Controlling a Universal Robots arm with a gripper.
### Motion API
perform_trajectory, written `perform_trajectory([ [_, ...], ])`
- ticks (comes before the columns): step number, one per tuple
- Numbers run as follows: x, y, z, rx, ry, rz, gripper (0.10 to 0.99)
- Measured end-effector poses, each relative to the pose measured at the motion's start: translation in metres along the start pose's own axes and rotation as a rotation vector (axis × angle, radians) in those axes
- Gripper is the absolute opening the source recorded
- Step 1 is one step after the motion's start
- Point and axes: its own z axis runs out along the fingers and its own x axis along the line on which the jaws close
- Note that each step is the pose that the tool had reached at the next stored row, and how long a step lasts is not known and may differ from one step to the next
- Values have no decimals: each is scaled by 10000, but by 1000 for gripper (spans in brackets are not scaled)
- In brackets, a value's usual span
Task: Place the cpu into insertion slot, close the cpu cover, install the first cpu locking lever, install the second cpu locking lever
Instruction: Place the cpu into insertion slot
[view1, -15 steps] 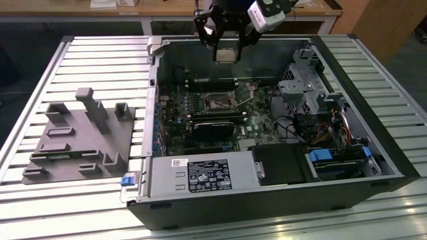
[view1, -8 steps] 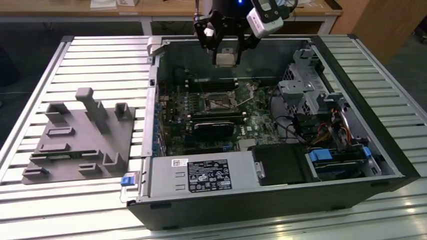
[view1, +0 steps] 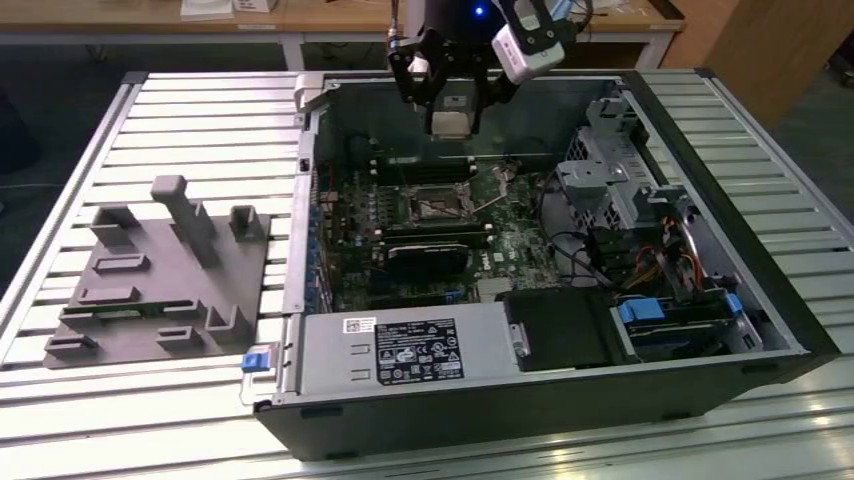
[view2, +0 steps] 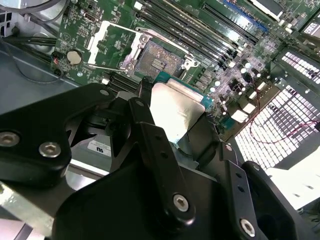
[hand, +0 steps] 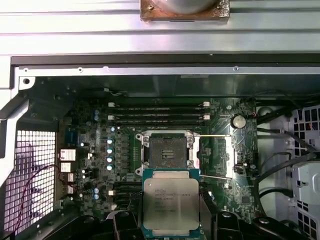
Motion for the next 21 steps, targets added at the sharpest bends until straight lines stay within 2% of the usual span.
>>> perform_trajectory([
  [21,-3,-15,171,13,0,0,541],
])
